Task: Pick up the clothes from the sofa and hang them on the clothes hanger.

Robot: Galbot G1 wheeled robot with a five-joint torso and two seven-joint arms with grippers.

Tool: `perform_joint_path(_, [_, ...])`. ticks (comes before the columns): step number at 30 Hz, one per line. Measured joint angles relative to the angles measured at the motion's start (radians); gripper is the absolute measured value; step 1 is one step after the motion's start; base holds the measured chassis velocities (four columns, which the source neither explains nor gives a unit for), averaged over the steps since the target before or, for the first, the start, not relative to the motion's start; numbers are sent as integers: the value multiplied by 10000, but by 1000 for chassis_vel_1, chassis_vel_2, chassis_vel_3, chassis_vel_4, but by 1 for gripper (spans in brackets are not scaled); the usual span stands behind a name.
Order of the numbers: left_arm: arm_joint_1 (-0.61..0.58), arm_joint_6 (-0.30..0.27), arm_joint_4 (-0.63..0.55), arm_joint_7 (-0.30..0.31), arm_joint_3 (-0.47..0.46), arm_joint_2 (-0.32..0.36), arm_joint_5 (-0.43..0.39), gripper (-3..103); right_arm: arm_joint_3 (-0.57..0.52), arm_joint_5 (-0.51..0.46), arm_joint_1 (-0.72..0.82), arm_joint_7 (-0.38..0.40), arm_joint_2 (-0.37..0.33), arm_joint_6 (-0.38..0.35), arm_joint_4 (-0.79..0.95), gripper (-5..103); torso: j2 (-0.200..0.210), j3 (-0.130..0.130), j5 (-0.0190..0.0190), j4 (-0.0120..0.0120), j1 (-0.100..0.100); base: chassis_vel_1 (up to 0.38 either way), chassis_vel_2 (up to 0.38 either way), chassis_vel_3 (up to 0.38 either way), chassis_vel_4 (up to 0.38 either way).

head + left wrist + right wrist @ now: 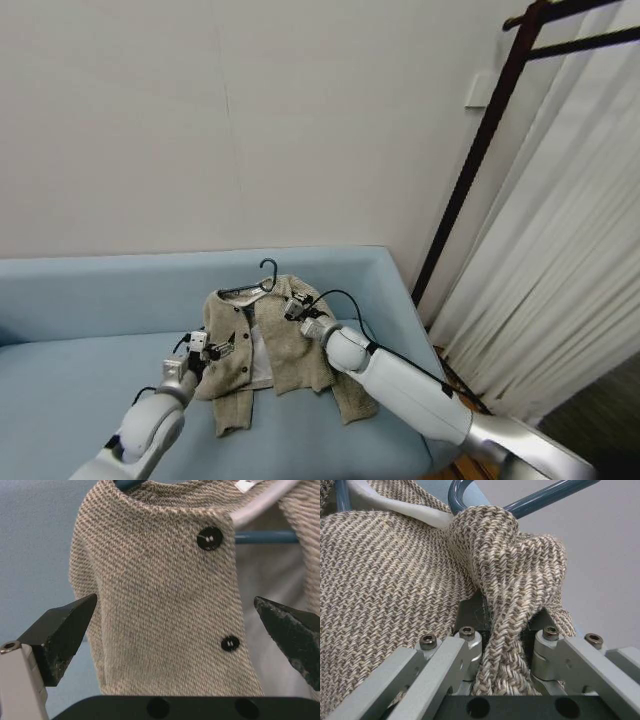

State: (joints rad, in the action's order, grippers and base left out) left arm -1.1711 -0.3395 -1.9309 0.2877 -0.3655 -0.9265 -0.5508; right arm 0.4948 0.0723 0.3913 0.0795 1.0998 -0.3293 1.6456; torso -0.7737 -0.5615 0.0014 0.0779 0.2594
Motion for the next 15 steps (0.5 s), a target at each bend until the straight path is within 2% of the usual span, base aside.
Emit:
perform_joint_path(5, [1288,56,977,287,860,-322,6,100,41,-124,33,32,-116,-62,163,12,-1,0,1,0,0,0,0,0,0])
perform_joint_path(15, [1973,-12,1585,435,1582,-616,35,100,1,-300,42,53,-212,-95,247,12,0,1,1,-2,0,0,0,0,0])
